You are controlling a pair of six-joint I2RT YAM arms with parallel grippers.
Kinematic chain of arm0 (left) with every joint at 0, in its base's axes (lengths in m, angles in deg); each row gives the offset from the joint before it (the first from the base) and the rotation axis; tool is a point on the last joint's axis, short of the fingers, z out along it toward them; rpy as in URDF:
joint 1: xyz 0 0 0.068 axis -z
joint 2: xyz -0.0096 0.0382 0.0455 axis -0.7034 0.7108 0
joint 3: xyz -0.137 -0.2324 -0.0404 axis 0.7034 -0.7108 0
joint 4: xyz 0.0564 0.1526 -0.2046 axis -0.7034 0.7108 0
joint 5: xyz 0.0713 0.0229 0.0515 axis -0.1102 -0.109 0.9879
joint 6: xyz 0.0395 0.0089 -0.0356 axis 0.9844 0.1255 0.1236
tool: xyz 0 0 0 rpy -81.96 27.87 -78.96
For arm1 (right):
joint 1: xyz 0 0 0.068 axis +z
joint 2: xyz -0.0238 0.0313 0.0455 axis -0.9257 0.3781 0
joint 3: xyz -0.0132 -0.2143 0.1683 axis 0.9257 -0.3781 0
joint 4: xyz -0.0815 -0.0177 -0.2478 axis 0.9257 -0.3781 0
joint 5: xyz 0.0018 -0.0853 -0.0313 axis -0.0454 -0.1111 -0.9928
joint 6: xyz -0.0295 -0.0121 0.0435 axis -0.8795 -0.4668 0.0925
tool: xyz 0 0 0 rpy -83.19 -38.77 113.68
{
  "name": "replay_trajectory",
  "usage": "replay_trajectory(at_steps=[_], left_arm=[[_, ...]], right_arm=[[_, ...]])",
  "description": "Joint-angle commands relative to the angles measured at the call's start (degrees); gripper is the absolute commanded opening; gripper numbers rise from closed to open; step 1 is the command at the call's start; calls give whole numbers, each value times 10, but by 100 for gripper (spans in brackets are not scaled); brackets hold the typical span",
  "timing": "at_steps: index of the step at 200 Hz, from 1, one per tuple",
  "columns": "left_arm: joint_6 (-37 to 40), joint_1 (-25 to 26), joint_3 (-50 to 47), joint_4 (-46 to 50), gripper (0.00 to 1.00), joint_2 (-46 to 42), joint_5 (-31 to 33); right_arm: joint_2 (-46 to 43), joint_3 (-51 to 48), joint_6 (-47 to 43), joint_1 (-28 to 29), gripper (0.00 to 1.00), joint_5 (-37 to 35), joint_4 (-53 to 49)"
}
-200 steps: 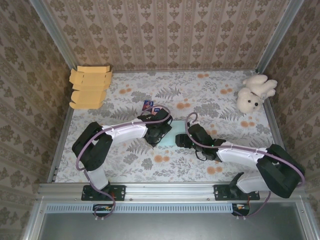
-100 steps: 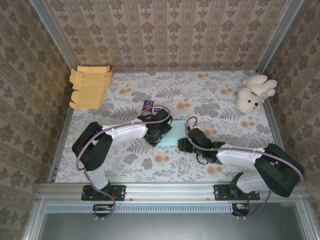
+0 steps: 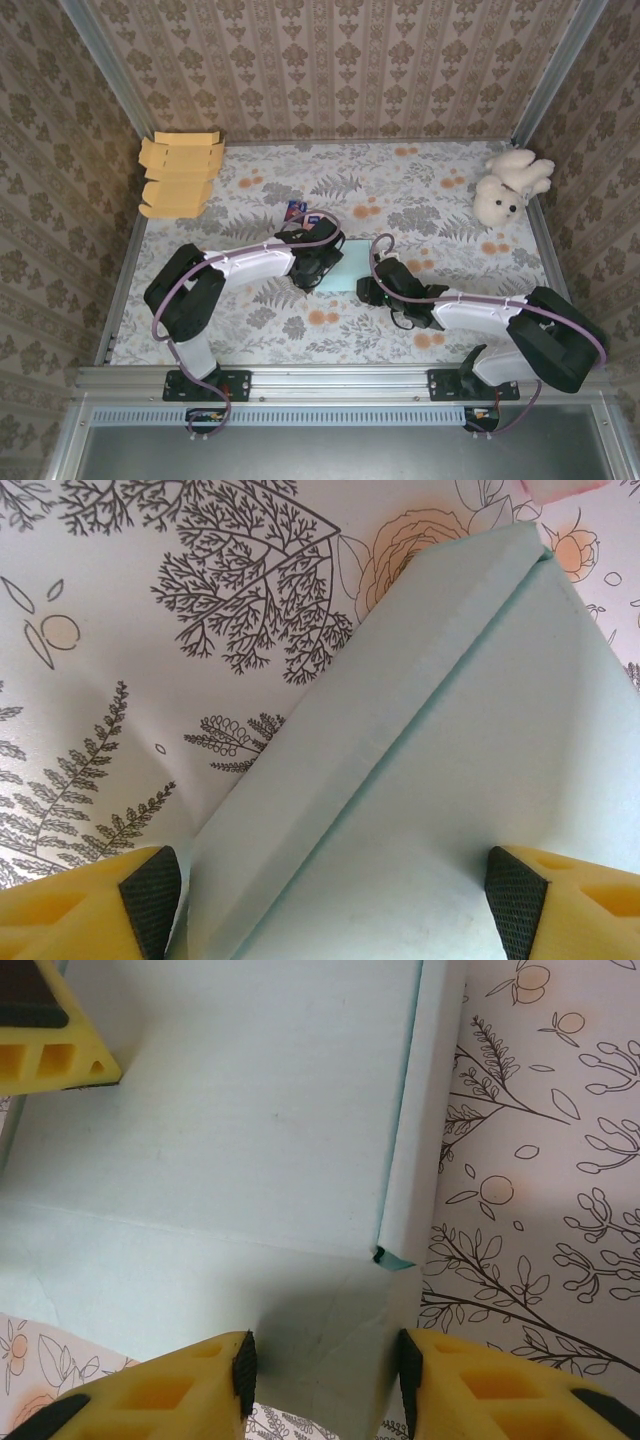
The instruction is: Fold the paper box
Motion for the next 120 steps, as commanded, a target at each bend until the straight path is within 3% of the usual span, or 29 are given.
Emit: replay_trajectory(at_steps=[1, 120], left_arm=[[-10, -6, -17, 35, 82, 16, 12], [-9, -7, -15, 39, 82, 18, 13]], right_arm=[[8, -6, 2, 6, 44, 7, 15], [-11, -3, -4, 10, 43, 4, 1]])
